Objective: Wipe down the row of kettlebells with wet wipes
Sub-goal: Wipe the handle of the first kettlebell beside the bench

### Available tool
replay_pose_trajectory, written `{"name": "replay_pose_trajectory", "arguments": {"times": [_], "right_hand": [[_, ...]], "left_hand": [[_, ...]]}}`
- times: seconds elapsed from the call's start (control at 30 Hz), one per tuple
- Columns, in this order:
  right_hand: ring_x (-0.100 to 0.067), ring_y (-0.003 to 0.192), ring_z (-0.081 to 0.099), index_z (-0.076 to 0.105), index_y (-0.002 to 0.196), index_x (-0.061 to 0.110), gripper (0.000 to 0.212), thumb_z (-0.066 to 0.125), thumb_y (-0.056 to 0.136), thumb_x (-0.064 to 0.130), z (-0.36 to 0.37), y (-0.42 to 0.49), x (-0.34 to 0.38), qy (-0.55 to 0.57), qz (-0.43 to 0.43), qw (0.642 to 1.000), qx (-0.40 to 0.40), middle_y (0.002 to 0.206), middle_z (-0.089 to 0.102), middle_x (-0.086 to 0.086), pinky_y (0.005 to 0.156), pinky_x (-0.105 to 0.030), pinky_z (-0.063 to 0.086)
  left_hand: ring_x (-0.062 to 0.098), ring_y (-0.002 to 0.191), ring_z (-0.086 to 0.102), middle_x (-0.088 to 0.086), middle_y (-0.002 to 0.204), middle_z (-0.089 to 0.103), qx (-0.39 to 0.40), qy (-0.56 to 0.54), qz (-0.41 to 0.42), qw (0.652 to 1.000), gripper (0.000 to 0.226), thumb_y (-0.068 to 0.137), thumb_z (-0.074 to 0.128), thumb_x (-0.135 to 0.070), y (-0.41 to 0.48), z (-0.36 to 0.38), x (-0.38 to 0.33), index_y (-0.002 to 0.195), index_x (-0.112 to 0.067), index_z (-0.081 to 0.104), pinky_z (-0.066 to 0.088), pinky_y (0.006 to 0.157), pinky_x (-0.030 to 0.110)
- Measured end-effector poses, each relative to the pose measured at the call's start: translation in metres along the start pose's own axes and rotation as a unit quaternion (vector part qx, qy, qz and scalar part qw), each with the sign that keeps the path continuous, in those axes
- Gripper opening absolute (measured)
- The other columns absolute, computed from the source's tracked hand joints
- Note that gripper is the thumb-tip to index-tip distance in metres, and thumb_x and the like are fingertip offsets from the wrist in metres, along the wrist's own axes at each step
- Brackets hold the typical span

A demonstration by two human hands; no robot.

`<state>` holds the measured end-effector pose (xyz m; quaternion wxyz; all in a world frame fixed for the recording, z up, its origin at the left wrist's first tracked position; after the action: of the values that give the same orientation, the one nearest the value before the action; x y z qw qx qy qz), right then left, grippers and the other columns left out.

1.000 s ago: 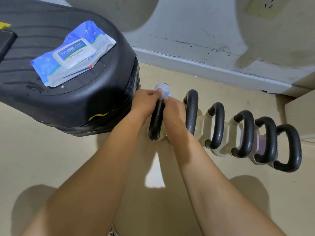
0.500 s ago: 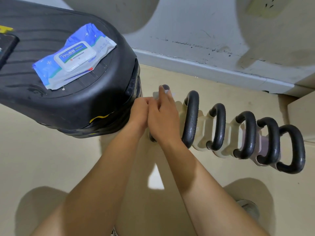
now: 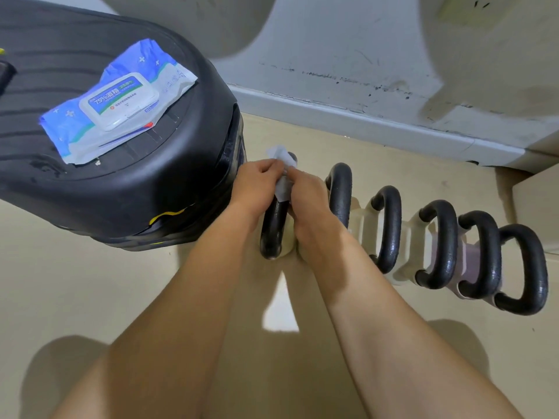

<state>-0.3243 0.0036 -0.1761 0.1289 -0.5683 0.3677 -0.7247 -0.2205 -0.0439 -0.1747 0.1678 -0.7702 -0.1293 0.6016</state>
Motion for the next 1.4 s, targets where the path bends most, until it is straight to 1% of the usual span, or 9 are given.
{"name": "replay_pose_trajectory", "arguments": {"times": [0.13,0.37,0.6,0.73,0.8,0.97,1.13,1.27,1.4], "right_hand": [[-0.013,0.062,0.056,0.065,0.076,0.017,0.036,0.046,0.105,0.028,-0.011,-0.004,-0.005,-0.158,-0.072,0.984,-0.044,0.069,0.061,0.002,0.061,-0.029,0.044],[-0.021,0.077,0.067,0.067,0.079,0.023,0.040,0.041,0.107,0.036,-0.012,-0.024,-0.032,-0.202,-0.130,0.970,-0.042,0.077,0.071,0.002,0.076,-0.042,0.054],[-0.012,0.051,0.053,0.058,0.063,0.017,0.041,0.054,0.101,0.032,-0.012,0.019,0.017,-0.172,-0.063,0.980,-0.072,0.057,0.057,0.003,0.039,-0.015,0.038],[-0.027,0.083,0.071,0.064,0.105,0.006,0.044,0.059,0.092,0.047,-0.009,0.039,0.023,-0.161,-0.012,0.982,-0.098,0.086,0.070,-0.007,0.076,-0.034,0.057],[-0.028,0.088,0.063,0.057,0.114,0.006,0.037,0.051,0.098,0.038,-0.006,0.036,0.028,-0.216,-0.022,0.971,-0.098,0.090,0.063,-0.006,0.072,-0.036,0.049],[-0.008,0.076,0.058,0.067,0.105,0.026,0.029,0.045,0.102,0.044,-0.006,-0.006,0.022,-0.177,-0.083,0.980,-0.029,0.078,0.058,0.011,0.072,-0.029,0.041],[-0.005,0.151,0.026,0.047,0.150,0.036,0.044,0.041,0.106,0.031,0.007,-0.020,0.034,-0.195,-0.212,0.957,0.034,0.164,0.032,0.014,0.125,-0.030,0.020],[-0.018,0.117,0.058,0.072,0.104,0.028,0.037,0.036,0.104,0.037,0.018,0.014,0.038,-0.223,-0.156,0.960,0.060,0.117,0.067,0.003,0.115,-0.049,0.038],[-0.018,0.091,0.058,0.069,0.091,0.010,0.049,0.036,0.108,0.042,0.007,0.042,0.040,-0.122,-0.070,0.989,0.039,0.089,0.063,0.000,0.094,-0.031,0.044]], "left_hand": [[0.016,0.087,0.072,0.001,0.086,0.077,-0.018,0.069,0.024,0.997,0.024,0.098,0.057,-0.035,-0.010,-0.008,0.004,0.086,-0.025,0.077,0.056,0.079,0.032],[0.016,0.080,0.074,0.000,0.079,0.077,-0.019,0.050,0.049,0.997,0.026,0.096,0.061,-0.038,-0.038,-0.015,0.023,0.086,-0.022,0.078,0.059,0.075,0.033],[0.014,0.051,0.042,-0.001,0.051,0.046,-0.035,0.166,0.026,0.985,0.052,0.100,0.048,-0.035,0.014,0.003,-0.012,0.051,-0.019,0.049,0.027,0.050,0.027],[0.039,0.089,0.063,0.023,0.089,0.067,-0.032,0.223,-0.025,0.974,0.055,0.090,0.048,-0.050,0.049,0.002,-0.010,0.087,0.002,0.066,0.038,0.062,0.032],[0.036,0.098,0.064,0.019,0.102,0.069,-0.031,0.209,-0.045,0.976,0.054,0.087,0.051,-0.049,0.059,-0.002,-0.006,0.107,-0.001,0.066,0.045,0.075,0.034],[0.019,0.056,0.046,0.001,0.054,0.048,-0.027,0.167,-0.013,0.986,0.046,0.091,0.059,-0.039,0.071,-0.008,0.003,0.055,-0.012,0.053,0.040,0.059,0.026],[-0.001,0.079,0.061,-0.014,0.084,0.066,-0.096,0.120,0.089,0.984,0.004,0.089,0.067,-0.019,0.058,-0.015,-0.006,0.090,-0.022,0.070,0.045,0.066,0.009],[0.006,0.089,0.068,-0.010,0.089,0.074,-0.074,0.080,0.104,0.989,0.013,0.086,0.067,-0.012,0.055,-0.013,-0.002,0.089,-0.022,0.075,0.058,0.085,0.033],[0.014,0.096,0.072,-0.009,0.096,0.077,0.002,-0.023,0.055,0.998,0.016,0.084,0.077,-0.036,0.052,-0.003,0.015,0.095,-0.023,0.078,0.058,0.092,0.040]]}}
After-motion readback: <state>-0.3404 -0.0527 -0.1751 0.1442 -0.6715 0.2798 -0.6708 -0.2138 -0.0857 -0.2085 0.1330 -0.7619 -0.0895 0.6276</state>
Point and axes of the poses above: each hand's wrist, its own y-axis towards the middle knuckle, its own z-axis out of the palm, x = y × z, the point moved 9 cm from there along y, towards the middle knuckle
